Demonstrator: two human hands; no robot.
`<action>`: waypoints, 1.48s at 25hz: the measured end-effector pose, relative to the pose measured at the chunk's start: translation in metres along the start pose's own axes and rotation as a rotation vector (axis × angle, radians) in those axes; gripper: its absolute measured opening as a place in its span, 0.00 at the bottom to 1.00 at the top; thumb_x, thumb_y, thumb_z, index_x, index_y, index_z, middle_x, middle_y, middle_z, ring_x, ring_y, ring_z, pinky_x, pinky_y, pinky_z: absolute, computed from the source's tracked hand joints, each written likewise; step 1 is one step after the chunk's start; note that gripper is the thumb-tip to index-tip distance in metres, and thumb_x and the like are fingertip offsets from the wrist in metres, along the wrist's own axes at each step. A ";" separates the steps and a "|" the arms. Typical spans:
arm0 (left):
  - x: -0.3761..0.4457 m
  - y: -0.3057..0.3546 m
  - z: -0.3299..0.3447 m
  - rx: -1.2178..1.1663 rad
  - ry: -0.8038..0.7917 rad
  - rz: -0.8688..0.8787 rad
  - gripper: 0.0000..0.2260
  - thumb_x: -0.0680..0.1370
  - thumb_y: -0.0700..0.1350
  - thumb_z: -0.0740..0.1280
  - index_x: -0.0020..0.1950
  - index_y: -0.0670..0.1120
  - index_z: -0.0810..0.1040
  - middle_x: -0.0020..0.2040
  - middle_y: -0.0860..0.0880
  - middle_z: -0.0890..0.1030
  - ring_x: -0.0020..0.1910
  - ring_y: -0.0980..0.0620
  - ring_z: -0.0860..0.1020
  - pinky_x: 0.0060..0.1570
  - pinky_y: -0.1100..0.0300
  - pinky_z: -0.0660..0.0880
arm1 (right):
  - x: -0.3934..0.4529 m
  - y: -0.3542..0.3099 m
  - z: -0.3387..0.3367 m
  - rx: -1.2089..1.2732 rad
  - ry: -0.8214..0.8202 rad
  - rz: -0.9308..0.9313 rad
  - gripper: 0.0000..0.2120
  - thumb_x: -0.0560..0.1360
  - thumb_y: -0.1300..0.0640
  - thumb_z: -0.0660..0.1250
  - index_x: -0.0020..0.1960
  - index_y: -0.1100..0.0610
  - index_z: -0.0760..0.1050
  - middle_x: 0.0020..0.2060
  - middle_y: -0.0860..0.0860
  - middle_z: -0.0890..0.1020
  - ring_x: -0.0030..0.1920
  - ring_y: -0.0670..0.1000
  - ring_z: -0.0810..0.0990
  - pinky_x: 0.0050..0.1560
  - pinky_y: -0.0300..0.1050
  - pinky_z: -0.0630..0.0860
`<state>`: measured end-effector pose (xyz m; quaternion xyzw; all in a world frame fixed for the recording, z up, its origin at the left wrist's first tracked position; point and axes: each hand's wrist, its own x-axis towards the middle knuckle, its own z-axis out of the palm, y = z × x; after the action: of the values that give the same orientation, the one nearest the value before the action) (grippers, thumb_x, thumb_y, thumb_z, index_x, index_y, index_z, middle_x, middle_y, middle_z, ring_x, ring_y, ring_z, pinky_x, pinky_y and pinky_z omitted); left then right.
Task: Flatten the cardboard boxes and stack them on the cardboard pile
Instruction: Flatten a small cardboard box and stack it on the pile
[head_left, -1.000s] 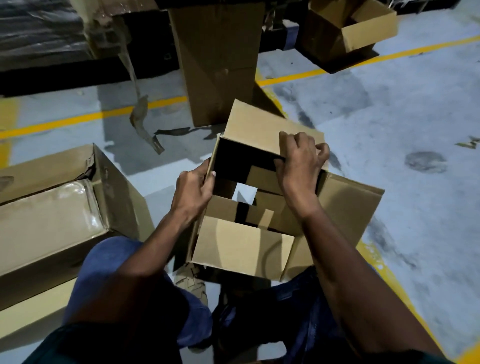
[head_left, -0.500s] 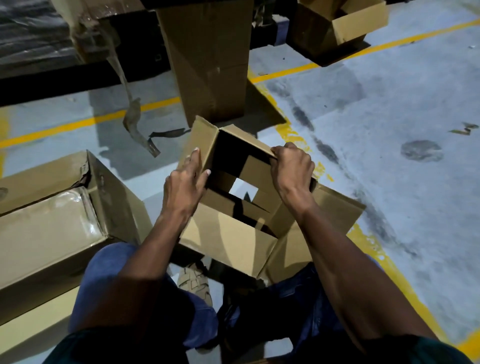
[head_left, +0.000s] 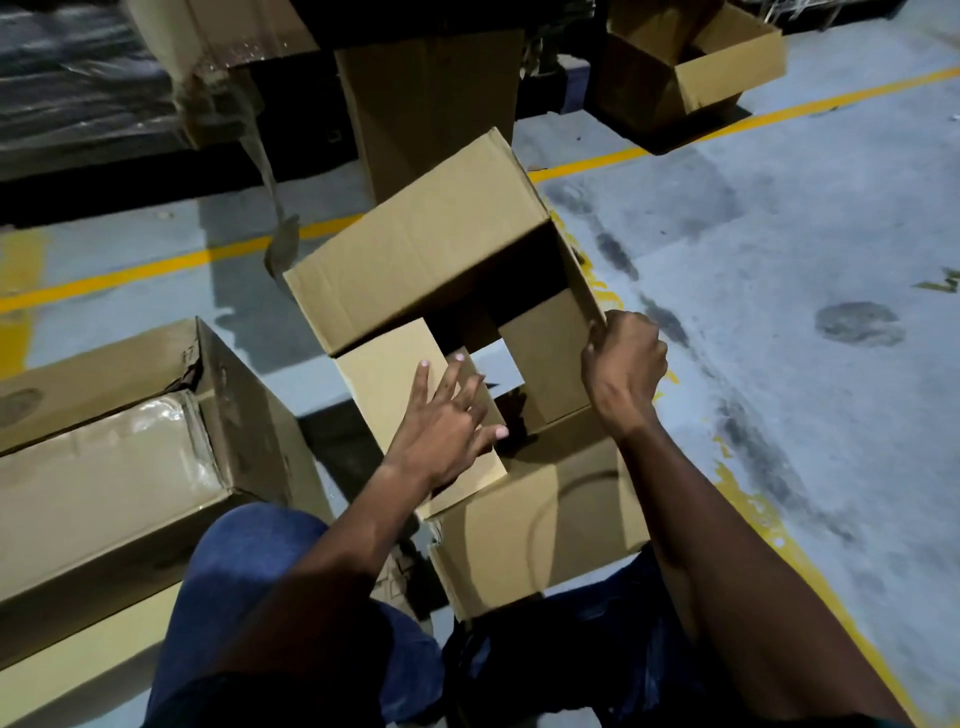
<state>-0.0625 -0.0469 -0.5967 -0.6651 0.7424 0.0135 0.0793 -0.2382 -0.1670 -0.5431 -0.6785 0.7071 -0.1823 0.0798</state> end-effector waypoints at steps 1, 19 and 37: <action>-0.001 0.001 -0.004 -0.003 0.004 0.001 0.31 0.82 0.64 0.43 0.69 0.47 0.75 0.78 0.47 0.64 0.80 0.42 0.47 0.74 0.35 0.40 | 0.000 0.001 0.001 -0.003 -0.009 0.007 0.07 0.77 0.63 0.62 0.48 0.62 0.78 0.49 0.63 0.79 0.49 0.68 0.79 0.43 0.50 0.71; 0.003 -0.045 0.000 -0.678 0.059 -0.761 0.49 0.76 0.69 0.60 0.79 0.40 0.36 0.78 0.34 0.36 0.77 0.33 0.35 0.72 0.34 0.40 | 0.028 0.039 -0.006 0.298 -0.054 0.228 0.07 0.69 0.65 0.64 0.33 0.67 0.71 0.27 0.58 0.70 0.34 0.61 0.70 0.36 0.46 0.65; -0.001 -0.083 -0.019 -0.973 0.423 -1.064 0.23 0.77 0.52 0.72 0.29 0.42 0.69 0.27 0.47 0.70 0.26 0.47 0.68 0.30 0.55 0.69 | 0.024 0.054 0.005 0.718 -0.367 0.158 0.14 0.68 0.62 0.71 0.33 0.68 0.69 0.29 0.54 0.68 0.32 0.51 0.66 0.32 0.47 0.63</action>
<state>0.0180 -0.0578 -0.5709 -0.8826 0.2305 0.1720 -0.3720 -0.2878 -0.1904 -0.5642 -0.5726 0.6225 -0.2867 0.4499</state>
